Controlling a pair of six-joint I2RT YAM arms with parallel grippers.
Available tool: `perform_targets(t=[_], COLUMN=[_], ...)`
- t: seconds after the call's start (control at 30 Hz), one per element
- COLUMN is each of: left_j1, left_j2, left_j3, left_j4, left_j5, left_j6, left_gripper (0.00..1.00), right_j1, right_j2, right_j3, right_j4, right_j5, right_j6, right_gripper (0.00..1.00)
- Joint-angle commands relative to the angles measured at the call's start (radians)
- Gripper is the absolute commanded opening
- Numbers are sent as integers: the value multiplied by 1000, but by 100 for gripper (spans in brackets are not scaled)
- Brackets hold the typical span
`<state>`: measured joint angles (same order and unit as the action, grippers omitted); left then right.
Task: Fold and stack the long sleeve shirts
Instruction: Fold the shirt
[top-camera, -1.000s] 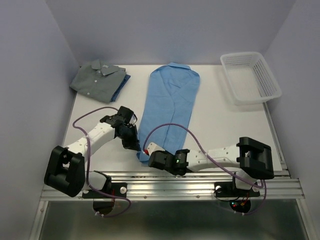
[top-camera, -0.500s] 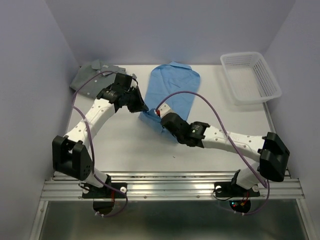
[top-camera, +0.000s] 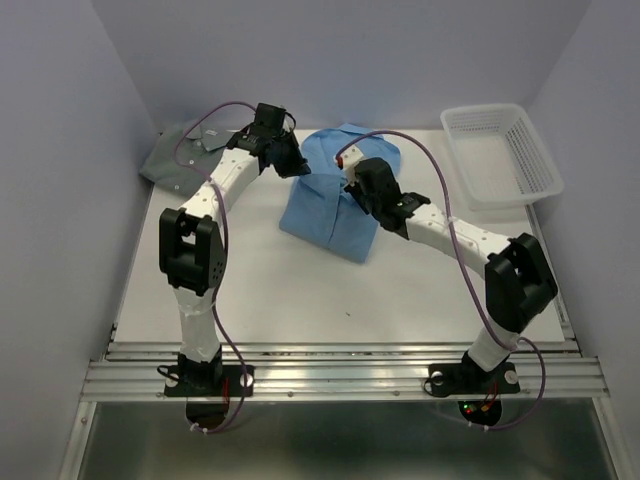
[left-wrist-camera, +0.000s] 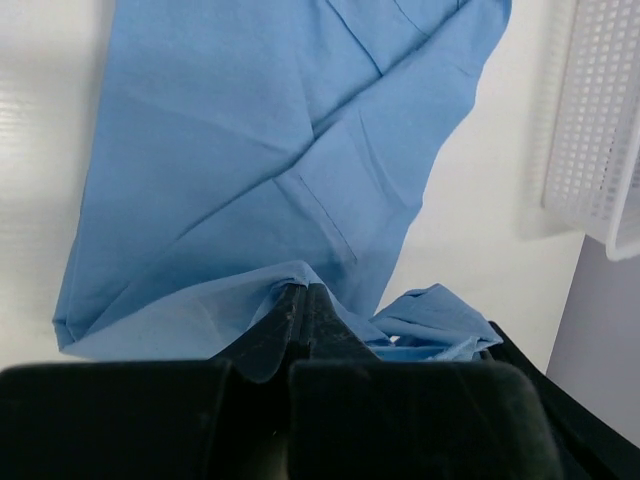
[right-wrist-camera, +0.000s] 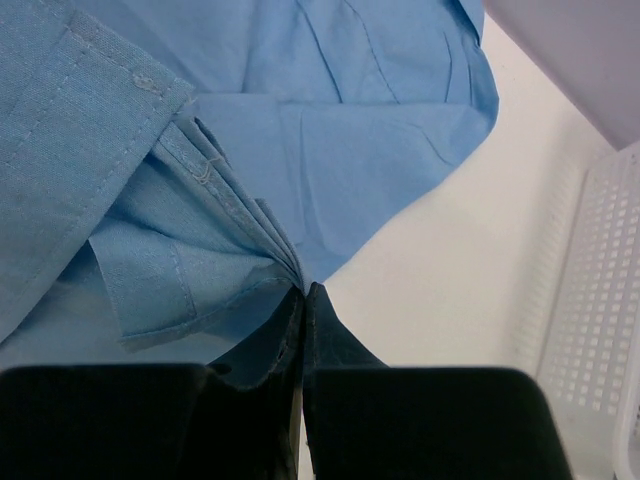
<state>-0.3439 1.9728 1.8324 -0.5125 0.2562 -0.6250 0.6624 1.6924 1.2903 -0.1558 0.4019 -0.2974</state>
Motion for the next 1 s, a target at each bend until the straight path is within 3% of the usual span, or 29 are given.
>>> perform_targets(t=[0.0,0.2,0.43,0.47,0.5,0.53,0.57,0.6,0.63,0.67,0.7,0.77,0.9,0.97], left_j1=[20,31,31,32,31,31,31,31,29,29,29,29,31,33], left_j2=[53,164,253,264,270,274,276,262,252,236,222,164,28,-54], left_j3=[117,206,274,281,289,294,303,301,298,292,286,251,81,-37], left_j4=[-15,-32,-46,-56,-63,-69,-75,-83,-86,-87,-89,-98,-69,-60], left_j5=[-12,-18,-54,-48,-40,-35,-32,-32,-40,-52,-76,-112,-172,-201], left_j6=[-8,-24,-10,-5,-1,7,17,25,36,39,45,48,41,25], left_gripper=[0,0,3,8,15,33,42,62,68,73,98,99,99,99], right_j1=[-59,-92,-124,-124,-124,-124,-124,-124,-124,-124,-124,-124,-124,-124], right_j2=[85,190,288,296,299,300,294,288,279,265,230,179,67,52], right_j3=[92,148,198,207,216,225,243,259,273,285,285,264,179,144], right_j4=[99,88,81,73,64,56,33,-9,-24,-36,-50,-57,-62,-50], right_j5=[-146,-172,-187,-184,-164,-153,-138,-123,-108,-97,-104,-139,-398,-618], right_j6=[-66,-60,-19,-10,1,10,17,33,47,59,88,121,239,276], right_gripper=[1,1,10,13,28,31,34,63,81,88,100,100,100,100])
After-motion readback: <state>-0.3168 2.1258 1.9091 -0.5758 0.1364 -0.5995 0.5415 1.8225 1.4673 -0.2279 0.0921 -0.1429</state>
